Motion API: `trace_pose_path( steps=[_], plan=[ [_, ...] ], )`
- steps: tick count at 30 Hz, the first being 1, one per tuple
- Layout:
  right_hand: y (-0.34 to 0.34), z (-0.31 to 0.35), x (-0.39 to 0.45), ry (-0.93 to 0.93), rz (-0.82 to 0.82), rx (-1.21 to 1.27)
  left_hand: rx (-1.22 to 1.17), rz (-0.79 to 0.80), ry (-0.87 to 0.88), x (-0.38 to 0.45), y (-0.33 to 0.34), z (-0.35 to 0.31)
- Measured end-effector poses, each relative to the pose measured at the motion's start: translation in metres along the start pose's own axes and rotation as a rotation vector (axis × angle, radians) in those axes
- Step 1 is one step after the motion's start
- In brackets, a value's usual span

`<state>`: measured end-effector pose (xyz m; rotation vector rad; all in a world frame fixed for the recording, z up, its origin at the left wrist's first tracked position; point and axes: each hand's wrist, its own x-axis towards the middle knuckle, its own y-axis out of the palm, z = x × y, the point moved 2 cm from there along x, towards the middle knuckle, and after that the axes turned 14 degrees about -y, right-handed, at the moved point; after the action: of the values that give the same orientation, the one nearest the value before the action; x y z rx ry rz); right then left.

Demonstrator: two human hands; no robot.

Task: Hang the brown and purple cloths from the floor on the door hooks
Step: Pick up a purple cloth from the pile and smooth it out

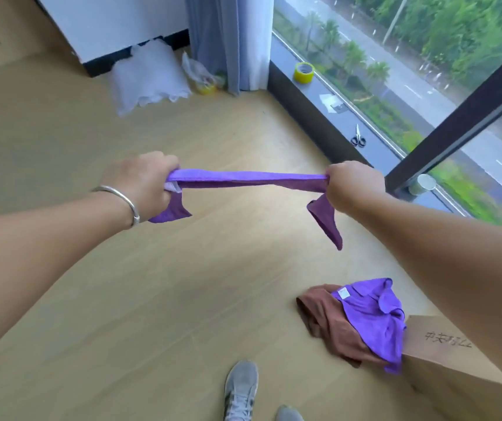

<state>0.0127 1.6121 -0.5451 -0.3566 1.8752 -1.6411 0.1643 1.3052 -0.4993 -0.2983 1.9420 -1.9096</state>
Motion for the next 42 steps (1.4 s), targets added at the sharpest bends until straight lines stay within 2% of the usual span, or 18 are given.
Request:
trace_pose_path(
  steps=[2,5,11,14,17,21,27,31,42],
  plan=[
    [0.014,0.036,0.001,-0.048,0.081,-0.032,0.021,0.059,-0.041,-0.044,0.007,0.017],
    [0.040,0.074,-0.013,-0.093,0.198,-0.090,0.014,0.169,-0.015,-0.110,0.040,-0.002],
    [0.103,0.155,-0.071,-0.329,0.296,-0.077,-0.194,0.601,-0.035,-0.259,0.150,-0.064],
    [0.138,0.179,-0.103,-0.433,0.321,-0.067,-0.124,0.704,-0.069,-0.299,0.191,-0.044],
    [0.172,0.204,-0.136,-0.511,0.352,-0.056,-0.004,0.764,-0.171,-0.323,0.224,0.004],
    [0.217,0.236,-0.179,-0.577,0.390,-0.083,0.122,0.772,-0.232,-0.350,0.258,0.066],
    [0.269,0.278,-0.217,-0.500,0.429,-0.060,0.134,0.632,-0.123,-0.372,0.301,0.110],
    [0.310,0.304,-0.230,-0.442,0.469,-0.056,0.044,0.514,-0.037,-0.370,0.335,0.119],
    [0.457,0.302,-0.211,-0.419,0.484,-0.091,0.119,0.425,0.214,-0.312,0.482,0.092]
  ],
)
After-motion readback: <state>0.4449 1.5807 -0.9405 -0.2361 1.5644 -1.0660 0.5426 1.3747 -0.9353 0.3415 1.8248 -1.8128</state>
